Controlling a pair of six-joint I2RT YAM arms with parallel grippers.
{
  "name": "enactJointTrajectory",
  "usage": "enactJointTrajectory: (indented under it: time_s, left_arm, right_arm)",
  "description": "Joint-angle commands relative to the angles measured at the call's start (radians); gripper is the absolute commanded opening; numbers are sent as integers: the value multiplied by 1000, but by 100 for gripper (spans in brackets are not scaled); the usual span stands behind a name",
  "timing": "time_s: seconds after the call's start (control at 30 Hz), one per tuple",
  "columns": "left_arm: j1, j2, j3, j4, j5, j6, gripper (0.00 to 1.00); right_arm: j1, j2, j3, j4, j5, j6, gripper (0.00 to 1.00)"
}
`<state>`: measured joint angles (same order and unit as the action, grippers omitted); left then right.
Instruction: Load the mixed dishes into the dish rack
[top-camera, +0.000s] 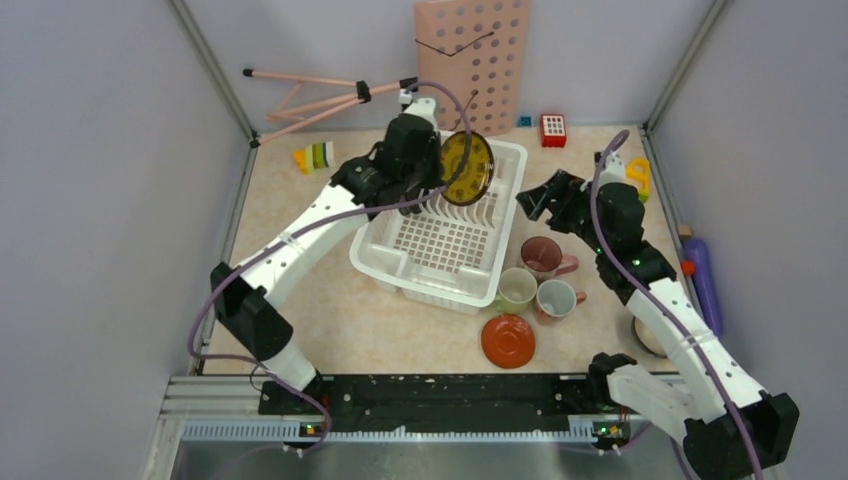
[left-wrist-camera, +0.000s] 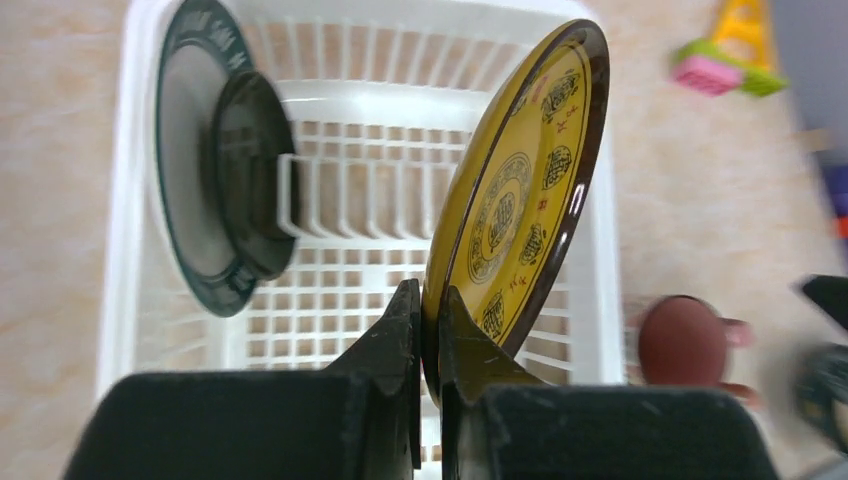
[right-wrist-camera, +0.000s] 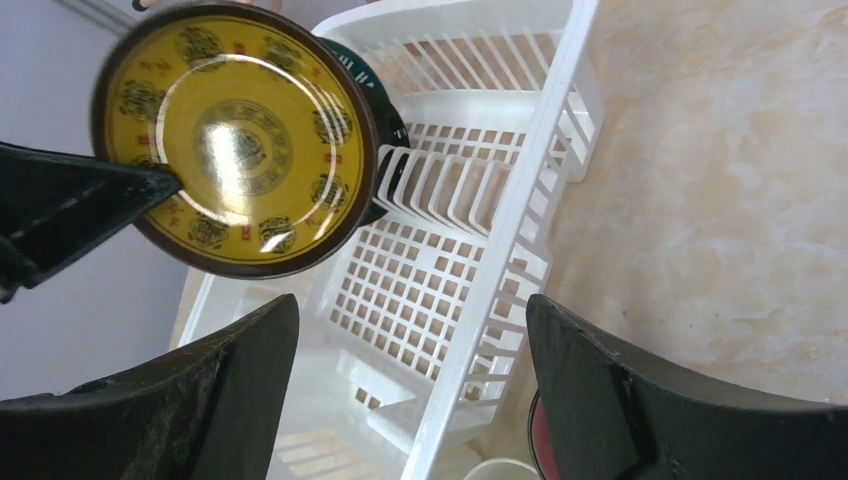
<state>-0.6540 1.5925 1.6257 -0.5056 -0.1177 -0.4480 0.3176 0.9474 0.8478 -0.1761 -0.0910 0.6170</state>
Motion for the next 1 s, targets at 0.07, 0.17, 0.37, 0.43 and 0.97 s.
enactJointTrajectory:
  time_s: [0.07, 0.17, 0.37, 0.43, 0.97]
  left_arm:
    - [-107, 244, 299, -414, -632, 100, 0]
    - [-145, 334, 404, -503, -823, 73, 0]
    - [-149, 397, 453, -533, -894, 62, 0]
    - [-148, 413, 454, -533, -894, 63, 0]
    - [-133, 533, 458, -437, -893, 109, 0]
  right_arm:
    - [-3, -45, 25, -14, 111, -28, 82]
    - [-3, -49, 22, -13, 115, -31, 82]
    - [-4, -53, 21, -10, 114, -38, 82]
    - [-4, -54, 22, -11, 113, -41, 82]
    - [-4, -55, 22, -8, 102, -56, 81]
